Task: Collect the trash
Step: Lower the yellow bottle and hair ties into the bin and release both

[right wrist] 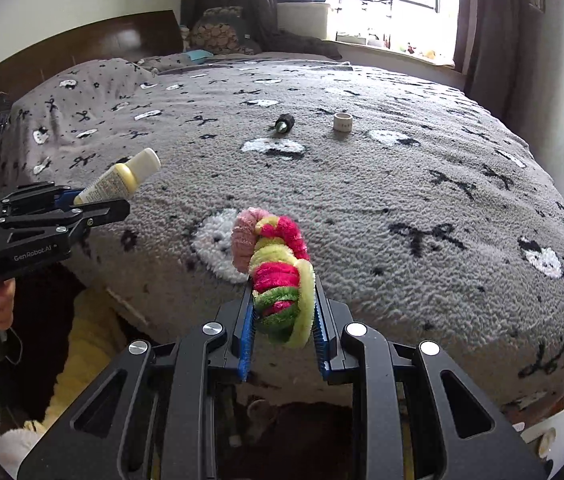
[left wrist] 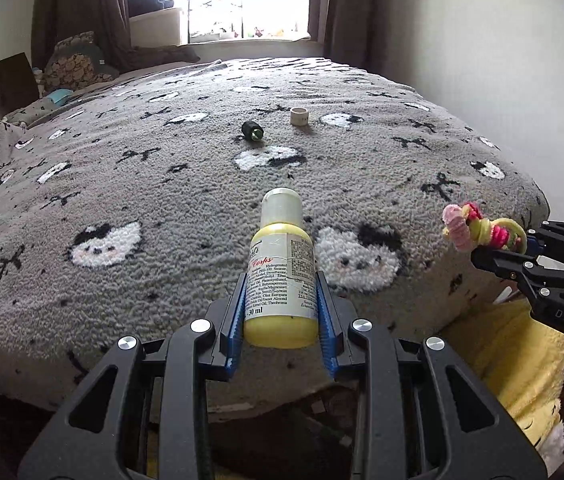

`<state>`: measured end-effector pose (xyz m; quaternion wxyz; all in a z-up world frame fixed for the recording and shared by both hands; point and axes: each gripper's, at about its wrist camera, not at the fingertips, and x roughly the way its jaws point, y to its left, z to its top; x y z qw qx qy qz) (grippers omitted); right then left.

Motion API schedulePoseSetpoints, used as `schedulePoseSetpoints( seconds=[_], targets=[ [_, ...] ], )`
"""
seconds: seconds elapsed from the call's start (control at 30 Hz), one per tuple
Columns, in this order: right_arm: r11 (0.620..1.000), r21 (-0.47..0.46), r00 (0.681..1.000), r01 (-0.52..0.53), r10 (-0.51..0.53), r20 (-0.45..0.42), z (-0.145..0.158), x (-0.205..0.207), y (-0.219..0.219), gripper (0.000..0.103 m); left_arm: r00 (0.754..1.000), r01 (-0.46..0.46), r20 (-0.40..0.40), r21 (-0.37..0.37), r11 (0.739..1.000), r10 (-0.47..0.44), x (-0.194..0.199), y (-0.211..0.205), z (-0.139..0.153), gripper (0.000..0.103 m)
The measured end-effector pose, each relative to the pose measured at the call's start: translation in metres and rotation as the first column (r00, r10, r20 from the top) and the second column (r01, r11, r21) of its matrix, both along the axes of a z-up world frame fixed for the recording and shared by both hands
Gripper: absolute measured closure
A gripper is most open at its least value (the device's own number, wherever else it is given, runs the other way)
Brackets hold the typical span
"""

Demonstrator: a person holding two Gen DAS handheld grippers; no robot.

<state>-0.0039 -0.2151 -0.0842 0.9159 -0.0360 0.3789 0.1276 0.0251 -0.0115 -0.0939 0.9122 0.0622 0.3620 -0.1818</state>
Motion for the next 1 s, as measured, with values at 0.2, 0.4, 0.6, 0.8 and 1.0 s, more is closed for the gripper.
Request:
schedulePoseSetpoints(
  seconds=[0.2,0.4,0.6,0.8,1.0],
  targets=[
    [0.999,0.009,0.997,-0.050,0.050,-0.050,-0.018,-0.027,0.009,0.077,0.998,0.027,-0.060,0.002,1.000,-0.027,-0.036,-0.007,-0.032,0.074],
    [0.996,0.001,0.985,-0.088,0.088,-0.146,-0.048,-0.040,0.017,0.077,0.988,0.045,-0.148,0.003,0.999,-0.044,-0.059,-0.009,-0.068,0.074],
    [0.997,0.027,0.964,-0.079,0.083,-0.253,-0.088,-0.049,0.021,0.077,0.971,0.028,-0.237,0.000,1.000,-0.027,-0.066,0.001,-0.102,0.074],
    [0.997,0.040,0.936,-0.068,0.077,-0.344,-0.123,-0.047,0.028,0.077,0.947,0.029,-0.322,0.014,0.999,-0.023,-0.070,0.003,-0.135,0.074],
    [0.998,0.045,0.916,-0.049,0.063,-0.396,-0.143,-0.041,0.029,0.077,0.918,0.049,-0.395,0.029,0.998,-0.034,-0.070,-0.002,-0.165,0.075]
  ],
)
